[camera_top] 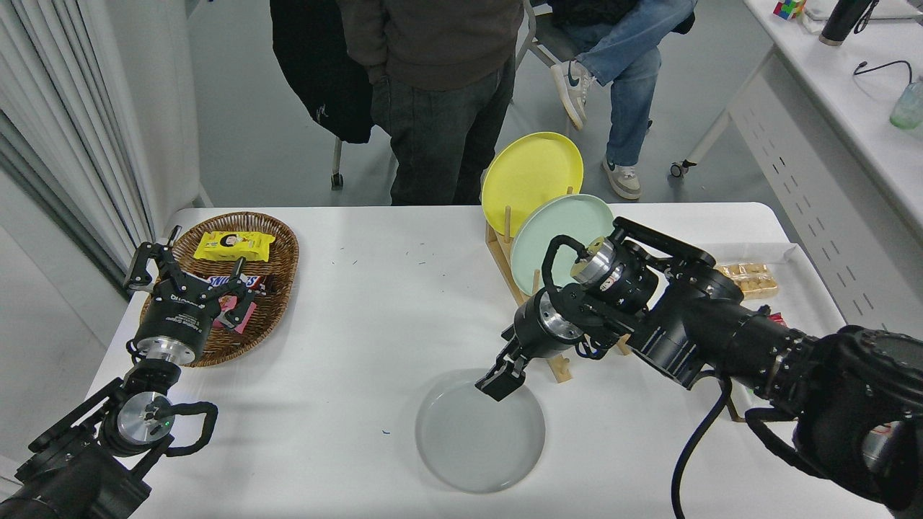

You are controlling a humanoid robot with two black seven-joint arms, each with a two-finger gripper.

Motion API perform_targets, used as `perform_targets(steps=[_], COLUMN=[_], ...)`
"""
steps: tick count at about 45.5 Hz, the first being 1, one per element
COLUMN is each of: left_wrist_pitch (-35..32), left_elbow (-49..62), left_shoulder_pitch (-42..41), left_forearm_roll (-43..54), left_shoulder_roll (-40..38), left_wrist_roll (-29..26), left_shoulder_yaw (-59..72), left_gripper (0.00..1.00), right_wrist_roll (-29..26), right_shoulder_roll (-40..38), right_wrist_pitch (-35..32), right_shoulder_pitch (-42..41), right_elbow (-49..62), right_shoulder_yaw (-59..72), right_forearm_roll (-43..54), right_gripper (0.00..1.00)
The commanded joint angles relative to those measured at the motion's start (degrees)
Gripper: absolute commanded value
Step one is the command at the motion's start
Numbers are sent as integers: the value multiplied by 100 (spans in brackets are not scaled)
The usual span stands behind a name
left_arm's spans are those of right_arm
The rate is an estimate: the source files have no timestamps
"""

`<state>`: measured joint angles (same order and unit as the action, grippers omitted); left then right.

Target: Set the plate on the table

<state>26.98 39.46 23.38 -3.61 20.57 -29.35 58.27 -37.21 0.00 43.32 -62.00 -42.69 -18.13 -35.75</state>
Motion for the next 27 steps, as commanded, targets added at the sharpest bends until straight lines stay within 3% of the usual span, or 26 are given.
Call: perform_targets(steps=[1,15,27], left_wrist_pitch=[0,0,0], left_elbow=[0,0,0], left_shoulder_pitch=[0,0,0], left_forearm_roll=[0,0,0], left_shoulder_roll=[0,0,0], left_wrist_roll=[0,0,0], left_shoulder_yaw=[0,0,0], left_gripper=[98,98,98], right_wrist_roll=[-15,-15,12], right_shoulder_roll=[0,0,0], right_wrist_pitch=[-16,-25,-332], right_shoulder_pitch=[-49,-93,-339], right_elbow=[-617,-1602,-1690], right_shoulder_yaw=[-6,38,73], right_forearm_roll=[507,1280,2326], right_gripper=[99,99,99])
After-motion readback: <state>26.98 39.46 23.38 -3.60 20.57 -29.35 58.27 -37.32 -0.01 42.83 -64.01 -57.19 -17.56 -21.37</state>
